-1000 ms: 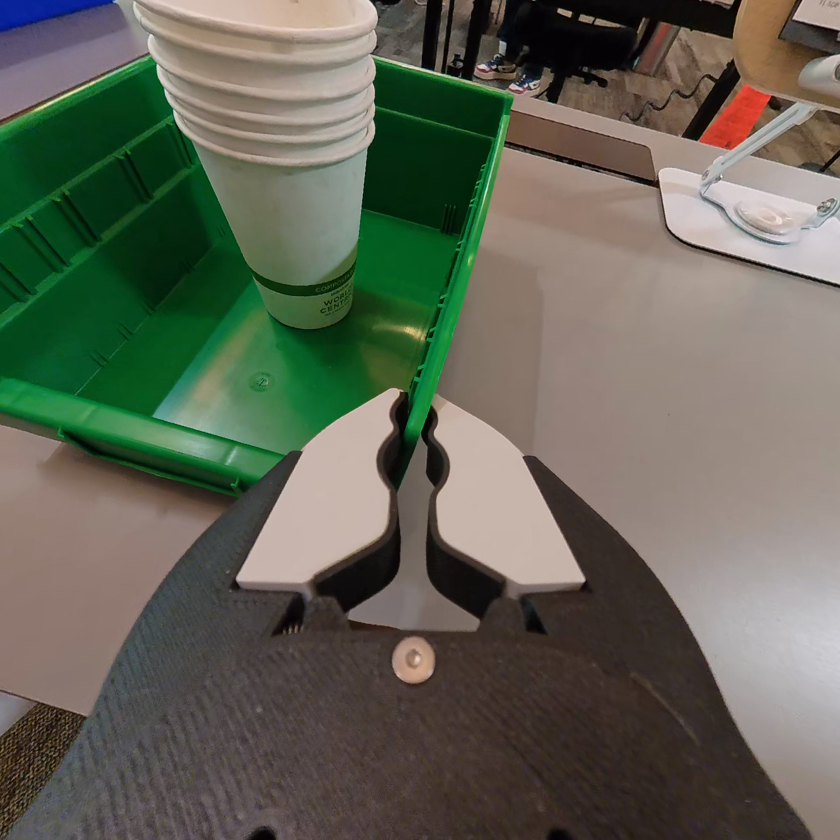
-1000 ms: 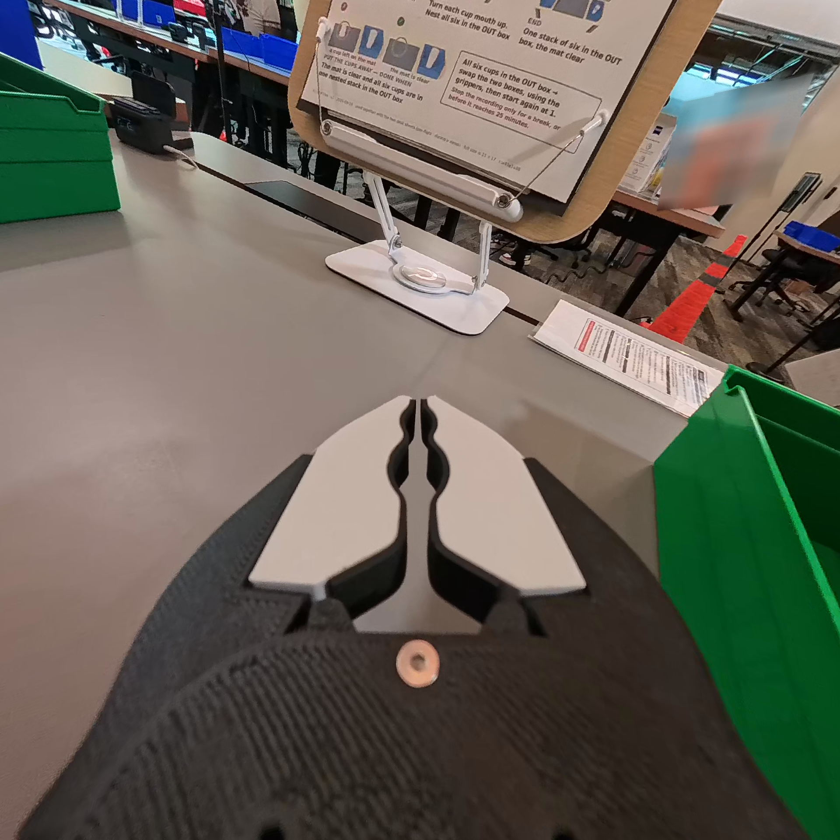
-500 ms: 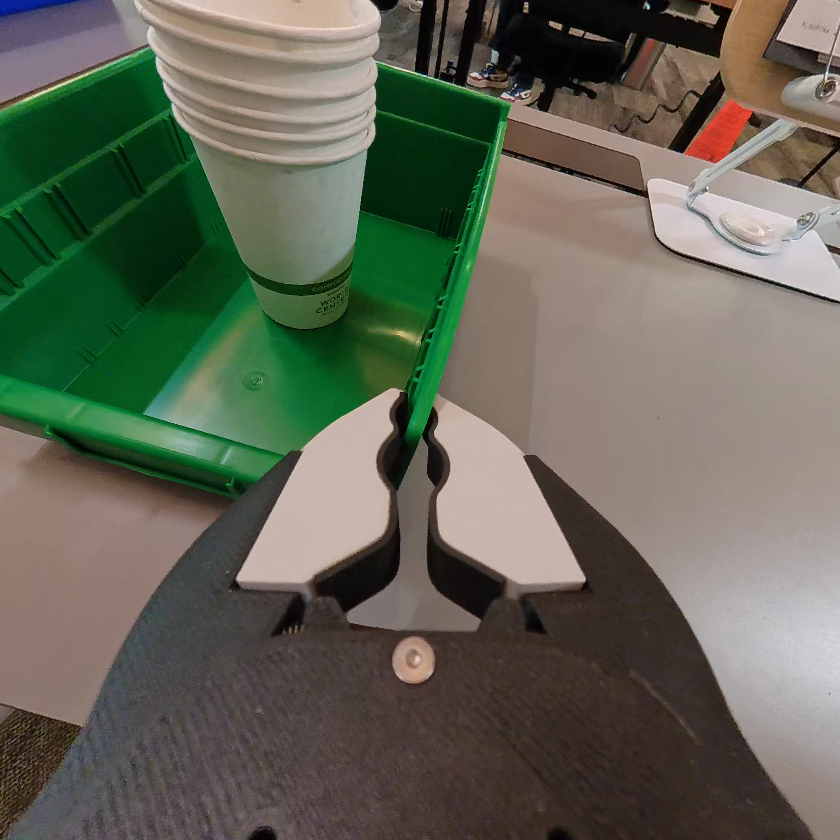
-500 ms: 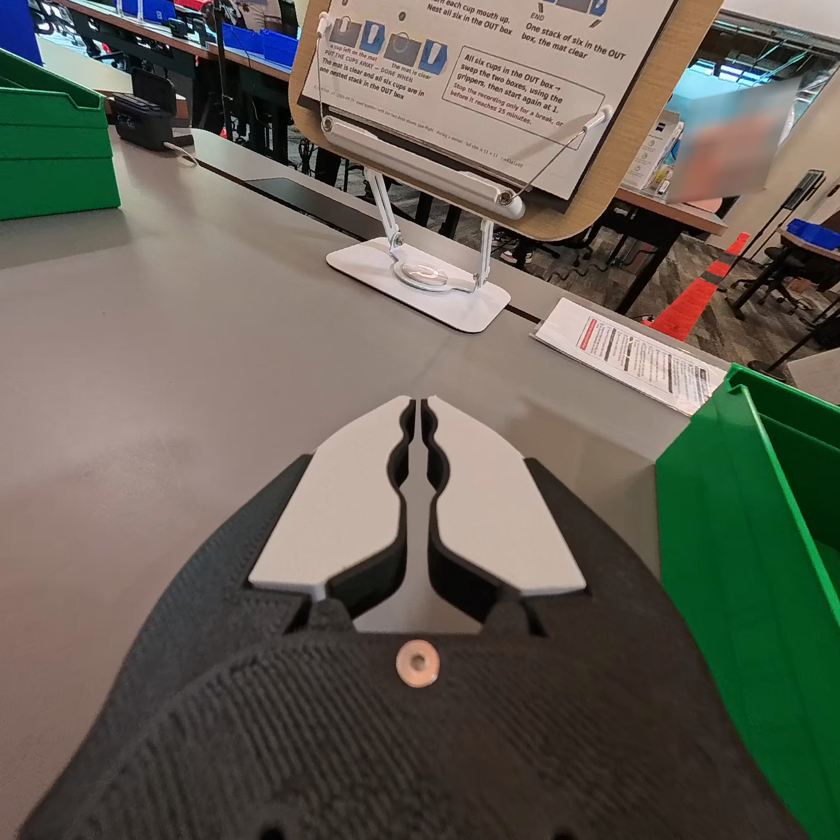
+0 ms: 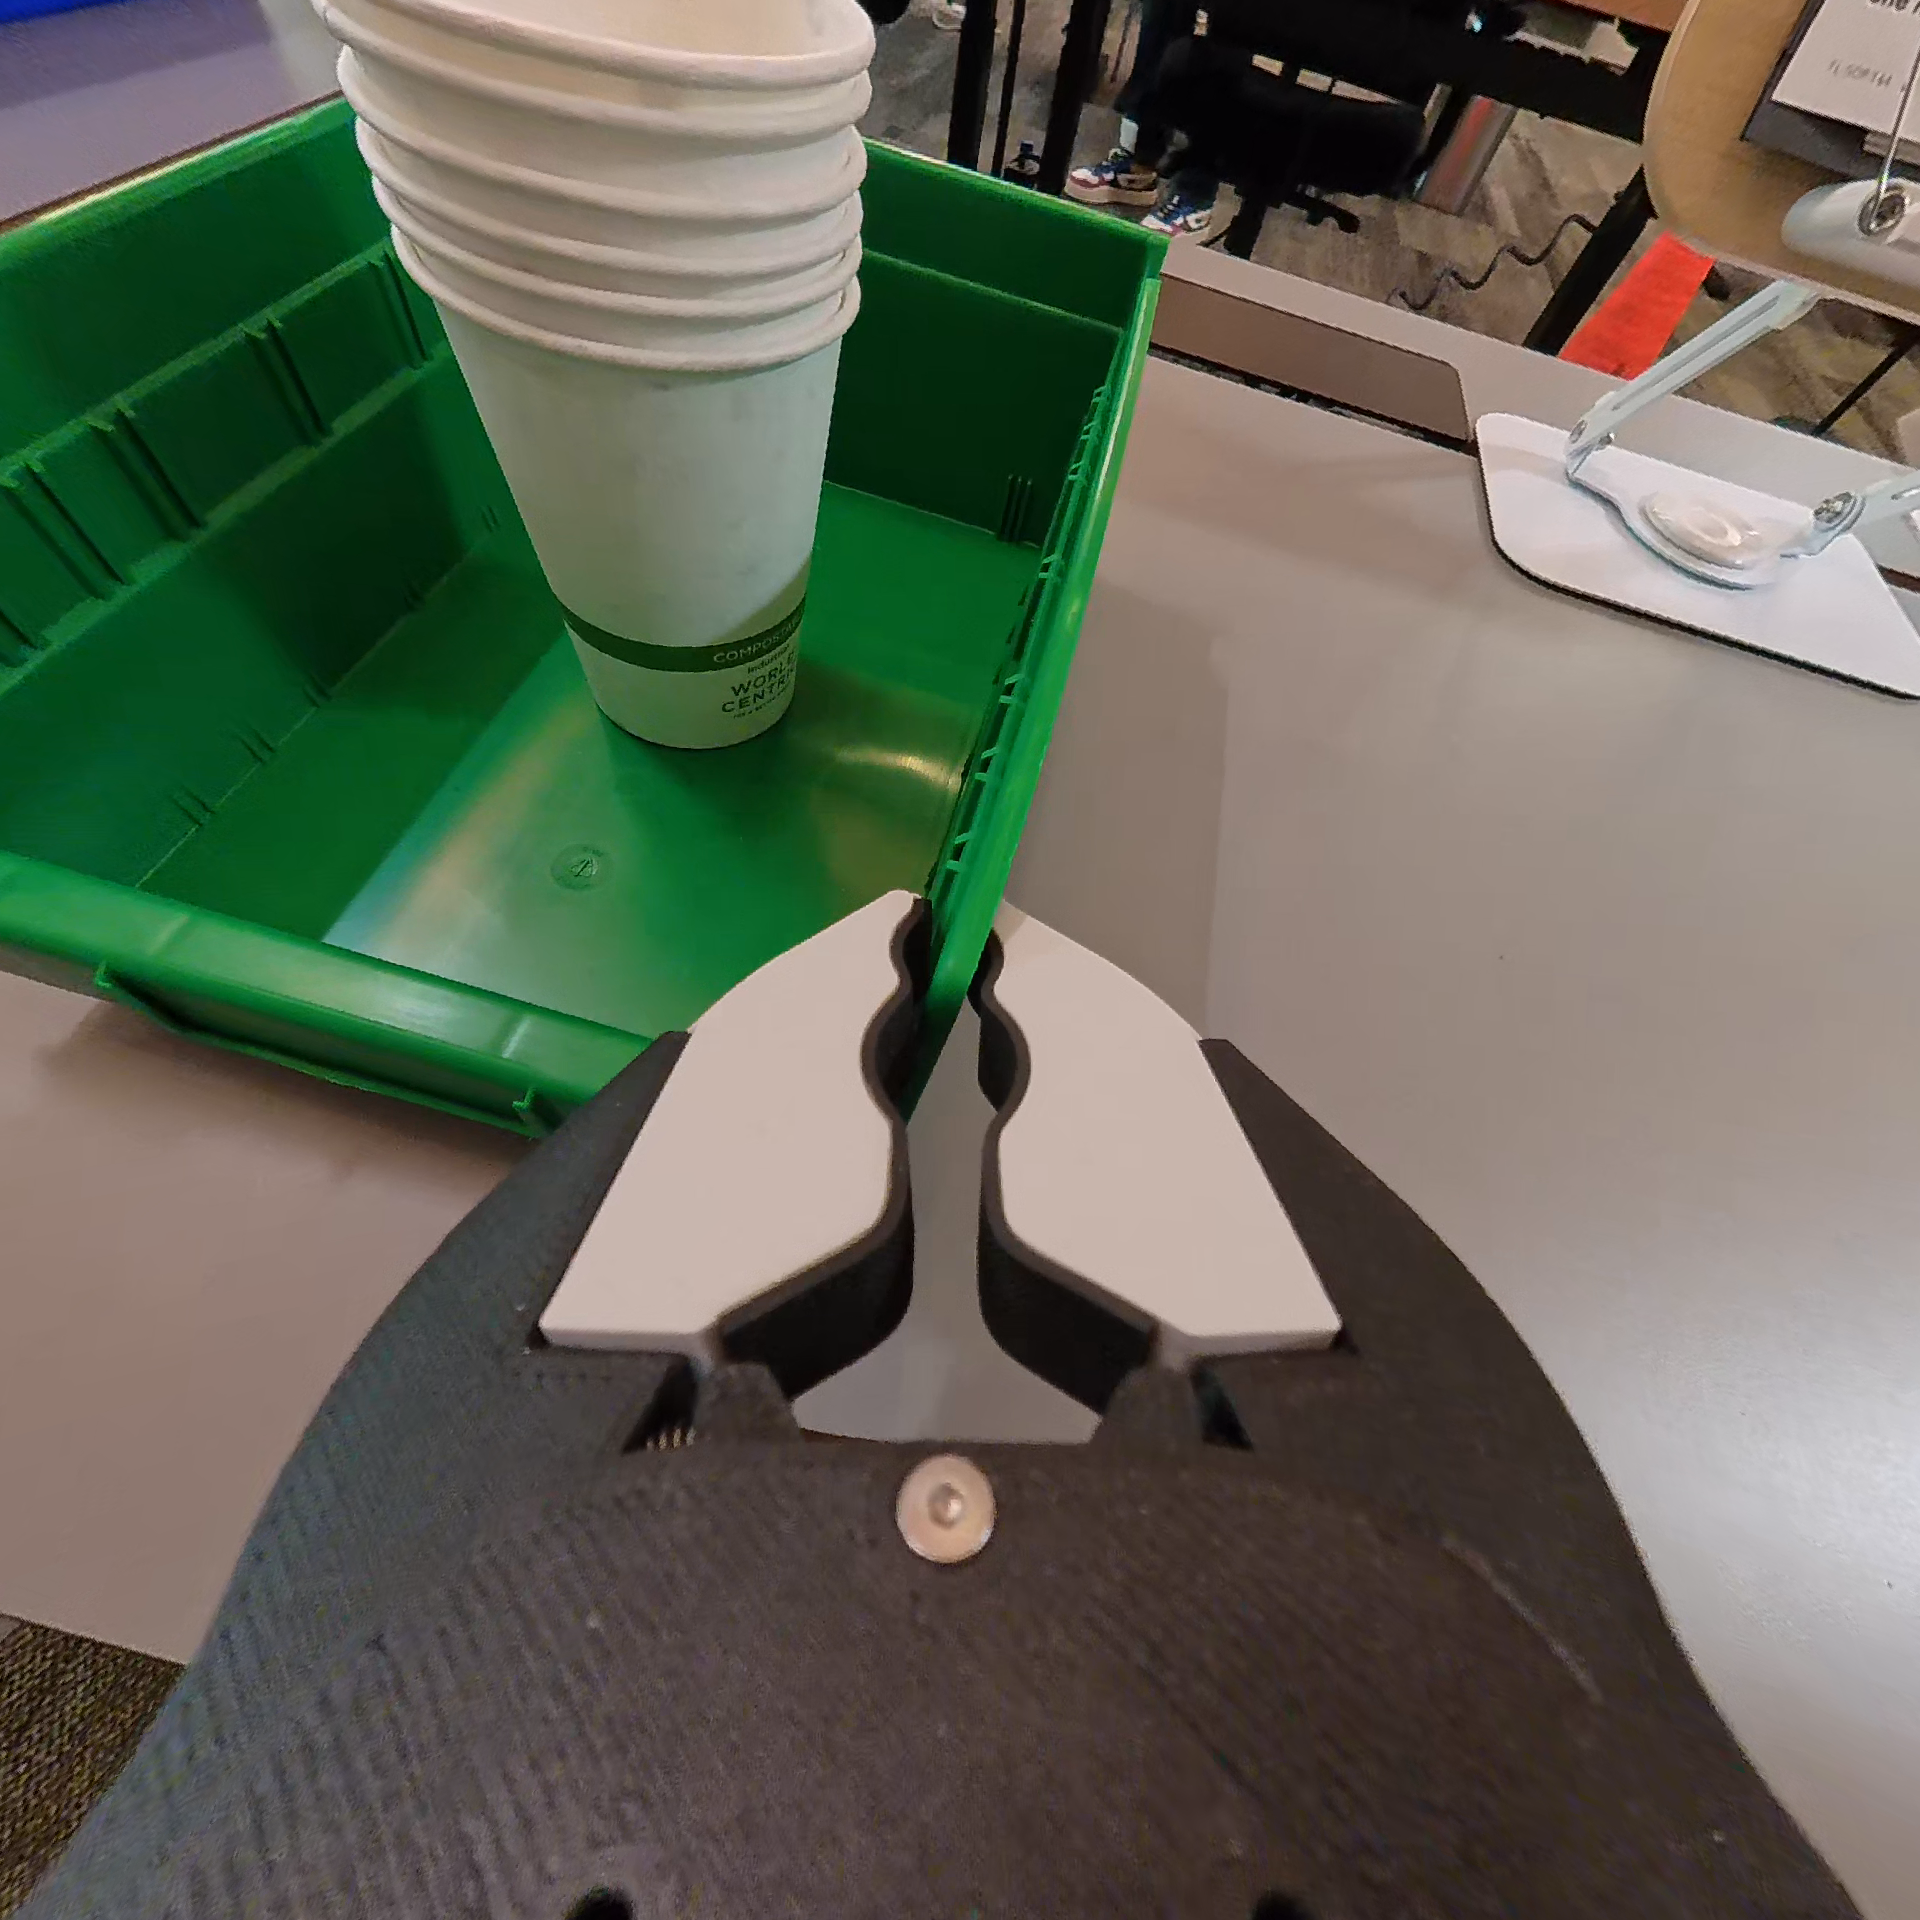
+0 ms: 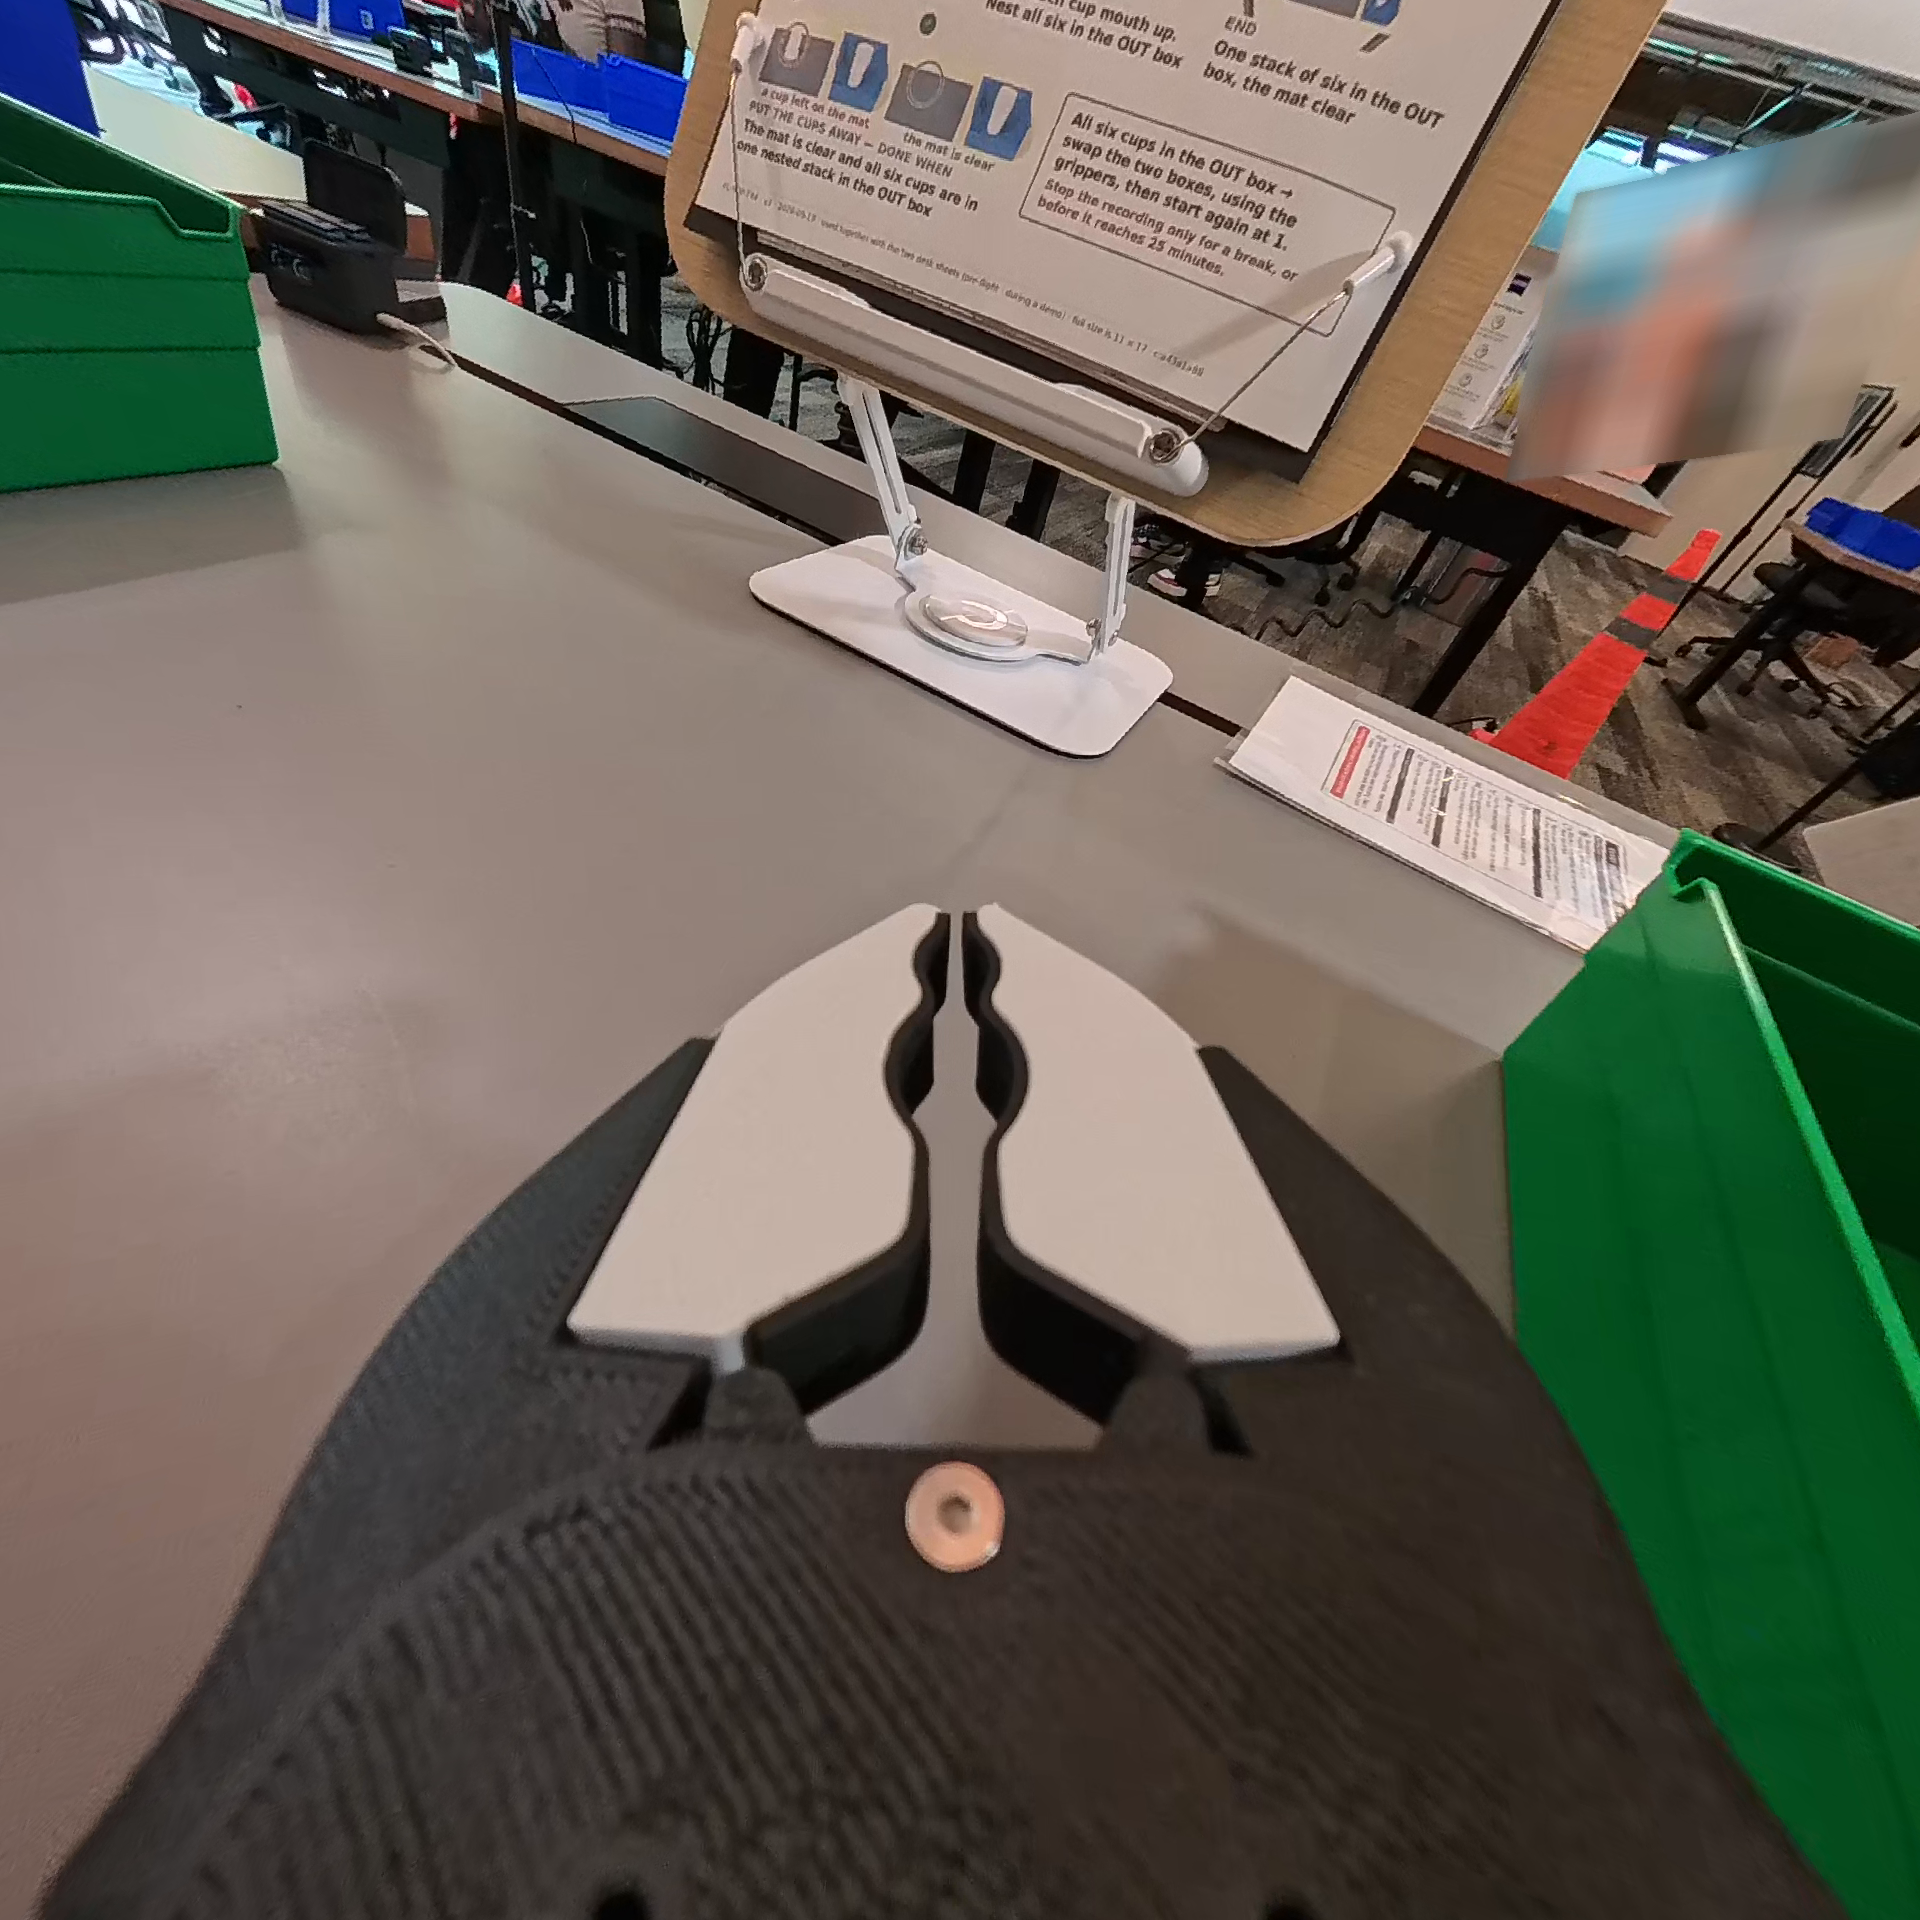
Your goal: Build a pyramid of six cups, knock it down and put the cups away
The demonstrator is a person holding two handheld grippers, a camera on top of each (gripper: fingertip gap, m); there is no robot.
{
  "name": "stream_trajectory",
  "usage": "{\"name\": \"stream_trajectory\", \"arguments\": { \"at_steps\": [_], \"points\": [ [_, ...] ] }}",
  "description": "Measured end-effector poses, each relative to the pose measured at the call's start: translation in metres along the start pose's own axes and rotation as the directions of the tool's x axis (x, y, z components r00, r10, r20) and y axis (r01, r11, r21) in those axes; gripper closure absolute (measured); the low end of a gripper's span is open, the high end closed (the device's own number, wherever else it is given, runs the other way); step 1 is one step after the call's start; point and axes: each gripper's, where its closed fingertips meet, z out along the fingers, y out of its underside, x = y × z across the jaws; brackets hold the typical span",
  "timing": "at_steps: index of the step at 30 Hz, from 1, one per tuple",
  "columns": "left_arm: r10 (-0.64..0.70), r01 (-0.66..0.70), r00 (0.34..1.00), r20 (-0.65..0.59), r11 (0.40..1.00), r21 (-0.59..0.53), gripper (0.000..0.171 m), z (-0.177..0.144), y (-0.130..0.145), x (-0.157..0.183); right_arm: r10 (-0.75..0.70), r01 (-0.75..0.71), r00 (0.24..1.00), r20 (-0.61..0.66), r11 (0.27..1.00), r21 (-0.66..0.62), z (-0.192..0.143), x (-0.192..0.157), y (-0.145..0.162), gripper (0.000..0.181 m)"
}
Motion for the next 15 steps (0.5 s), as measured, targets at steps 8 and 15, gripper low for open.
{"name": "stream_trajectory", "arguments": {
  "at_steps": [8,15],
  "points": [
    [0.000,0.000,1.000,-0.004,1.000,0.000,0.164,0.0002,0.0002,0.0004,-0.002,0.002,1.000,0.001,1.000,-0.003,0.0003,-0.0003,0.0005,0.179],
    [0.000,-0.001,1.000,-0.013,1.000,-0.003,0.161,0.0007,0.0010,0.0016,-0.006,0.006,1.000,0.001,1.000,-0.006,0.0006,-0.0008,0.0010,0.178]
  ]
}}
